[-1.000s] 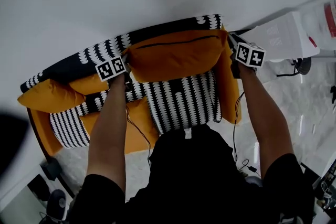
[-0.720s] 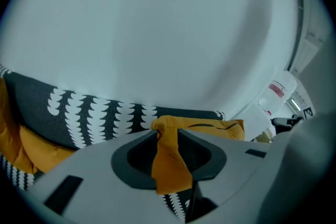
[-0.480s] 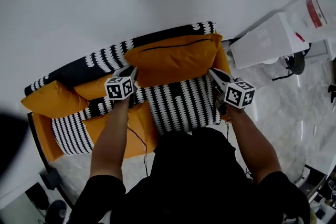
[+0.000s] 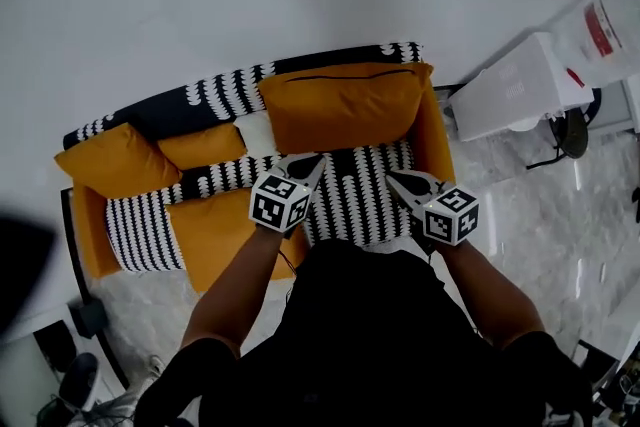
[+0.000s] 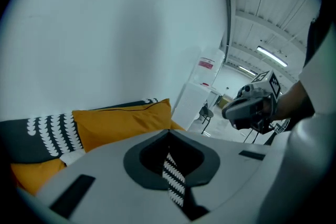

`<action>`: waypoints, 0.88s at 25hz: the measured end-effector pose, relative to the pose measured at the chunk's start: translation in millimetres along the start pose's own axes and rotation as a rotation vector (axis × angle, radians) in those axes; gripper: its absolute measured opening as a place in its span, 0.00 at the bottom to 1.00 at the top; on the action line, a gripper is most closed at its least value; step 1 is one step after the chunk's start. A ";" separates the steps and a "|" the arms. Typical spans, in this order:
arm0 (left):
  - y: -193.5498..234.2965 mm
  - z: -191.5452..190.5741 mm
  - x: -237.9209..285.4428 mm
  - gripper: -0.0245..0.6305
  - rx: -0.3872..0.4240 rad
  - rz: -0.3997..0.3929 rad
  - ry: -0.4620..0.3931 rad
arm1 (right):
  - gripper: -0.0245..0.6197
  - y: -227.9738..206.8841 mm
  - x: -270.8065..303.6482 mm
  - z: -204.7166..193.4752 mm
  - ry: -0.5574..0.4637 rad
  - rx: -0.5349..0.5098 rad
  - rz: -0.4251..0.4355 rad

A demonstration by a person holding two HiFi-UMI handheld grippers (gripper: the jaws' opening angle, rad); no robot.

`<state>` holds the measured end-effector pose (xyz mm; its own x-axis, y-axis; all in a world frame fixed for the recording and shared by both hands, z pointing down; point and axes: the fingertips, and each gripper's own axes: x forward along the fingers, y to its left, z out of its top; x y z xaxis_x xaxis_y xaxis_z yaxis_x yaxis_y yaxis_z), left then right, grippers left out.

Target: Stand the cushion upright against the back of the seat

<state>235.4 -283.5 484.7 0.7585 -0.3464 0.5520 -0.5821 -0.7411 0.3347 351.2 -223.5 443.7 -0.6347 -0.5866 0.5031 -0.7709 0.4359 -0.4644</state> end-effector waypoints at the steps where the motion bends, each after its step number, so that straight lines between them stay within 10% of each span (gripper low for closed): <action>1: -13.8 0.1 -6.1 0.06 -0.001 -0.005 -0.012 | 0.09 9.4 -4.3 -6.5 0.010 -0.034 0.010; 22: -214.5 -122.0 -154.6 0.06 -0.085 0.270 -0.187 | 0.10 88.4 -191.5 -143.7 -0.142 -0.126 0.099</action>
<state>207.3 -0.8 420.7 0.6097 -0.6289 0.4825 -0.7857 -0.5600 0.2628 397.0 25.4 411.1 -0.7008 -0.6229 0.3477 -0.7113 0.5731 -0.4070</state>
